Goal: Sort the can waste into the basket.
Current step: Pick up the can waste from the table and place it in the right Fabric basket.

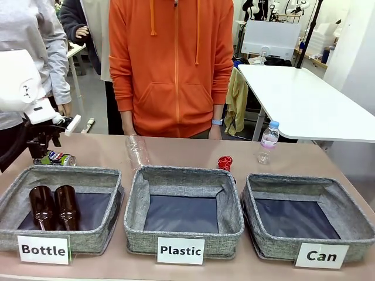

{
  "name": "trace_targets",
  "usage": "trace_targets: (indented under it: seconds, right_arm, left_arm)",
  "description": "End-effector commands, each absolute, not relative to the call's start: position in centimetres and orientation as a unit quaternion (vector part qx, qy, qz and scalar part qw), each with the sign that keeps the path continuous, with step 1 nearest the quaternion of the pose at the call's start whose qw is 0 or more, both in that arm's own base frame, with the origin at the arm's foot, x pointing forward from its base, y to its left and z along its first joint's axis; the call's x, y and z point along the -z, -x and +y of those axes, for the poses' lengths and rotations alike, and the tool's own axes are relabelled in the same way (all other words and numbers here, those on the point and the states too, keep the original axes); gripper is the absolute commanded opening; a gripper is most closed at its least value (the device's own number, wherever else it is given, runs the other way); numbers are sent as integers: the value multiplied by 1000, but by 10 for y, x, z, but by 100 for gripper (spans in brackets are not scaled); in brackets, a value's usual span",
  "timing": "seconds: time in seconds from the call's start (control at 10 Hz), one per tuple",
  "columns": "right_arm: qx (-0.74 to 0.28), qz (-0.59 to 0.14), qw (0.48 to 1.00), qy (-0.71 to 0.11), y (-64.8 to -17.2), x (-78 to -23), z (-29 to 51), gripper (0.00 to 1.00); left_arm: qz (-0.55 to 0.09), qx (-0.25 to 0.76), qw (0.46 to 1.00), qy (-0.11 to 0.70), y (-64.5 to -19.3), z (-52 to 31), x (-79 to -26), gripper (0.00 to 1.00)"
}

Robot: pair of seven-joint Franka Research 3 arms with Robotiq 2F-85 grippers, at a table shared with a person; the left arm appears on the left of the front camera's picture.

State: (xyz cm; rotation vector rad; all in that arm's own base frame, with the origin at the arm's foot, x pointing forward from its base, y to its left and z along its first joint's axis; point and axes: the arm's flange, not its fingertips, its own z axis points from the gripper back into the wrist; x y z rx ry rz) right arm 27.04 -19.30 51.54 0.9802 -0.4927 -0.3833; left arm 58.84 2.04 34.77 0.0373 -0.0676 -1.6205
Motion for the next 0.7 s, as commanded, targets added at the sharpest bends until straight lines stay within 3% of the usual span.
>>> trace_targets:
  seconds: [0.0,0.6]
  right_arm:
    - [170,-244,831,-471,-271,-515,-195,100]
    - [170,-244,831,-471,-271,-515,-195,100]
  left_arm:
    - [-9,719,694,-33,-590,18,-337,100]
    - [20,732,680,-23,-593,15,-309,100]
